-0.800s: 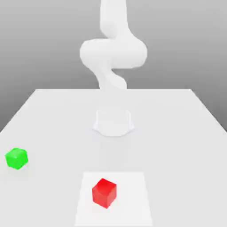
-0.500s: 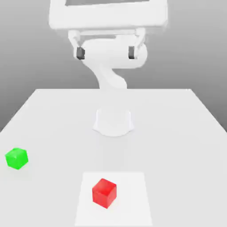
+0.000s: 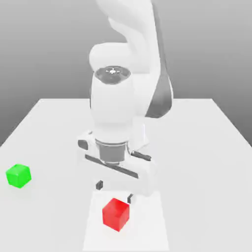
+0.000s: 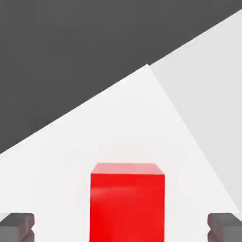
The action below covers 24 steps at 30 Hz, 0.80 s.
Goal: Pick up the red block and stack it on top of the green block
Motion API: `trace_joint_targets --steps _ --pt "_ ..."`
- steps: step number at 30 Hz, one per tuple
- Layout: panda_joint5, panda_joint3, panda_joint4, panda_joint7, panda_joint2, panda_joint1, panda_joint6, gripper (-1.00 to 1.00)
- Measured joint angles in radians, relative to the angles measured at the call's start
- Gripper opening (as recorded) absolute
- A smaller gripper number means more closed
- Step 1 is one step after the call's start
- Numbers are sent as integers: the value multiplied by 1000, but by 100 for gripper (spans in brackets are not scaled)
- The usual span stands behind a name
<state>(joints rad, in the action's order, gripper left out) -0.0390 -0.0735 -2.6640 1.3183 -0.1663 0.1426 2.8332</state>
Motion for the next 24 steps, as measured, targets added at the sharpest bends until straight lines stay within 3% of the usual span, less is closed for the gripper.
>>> trace_joint_targets --steps 2,3,10,16,24 --pt "-16 14 9 13 -72 -11 61 0" --pt "-23 23 14 18 -108 -18 90 -100" --pt "-26 24 15 21 -116 -19 99 -100" --pt "19 7 -12 -9 70 0 -59 -100" --pt "20 183 -10 116 146 342 -138 -100"
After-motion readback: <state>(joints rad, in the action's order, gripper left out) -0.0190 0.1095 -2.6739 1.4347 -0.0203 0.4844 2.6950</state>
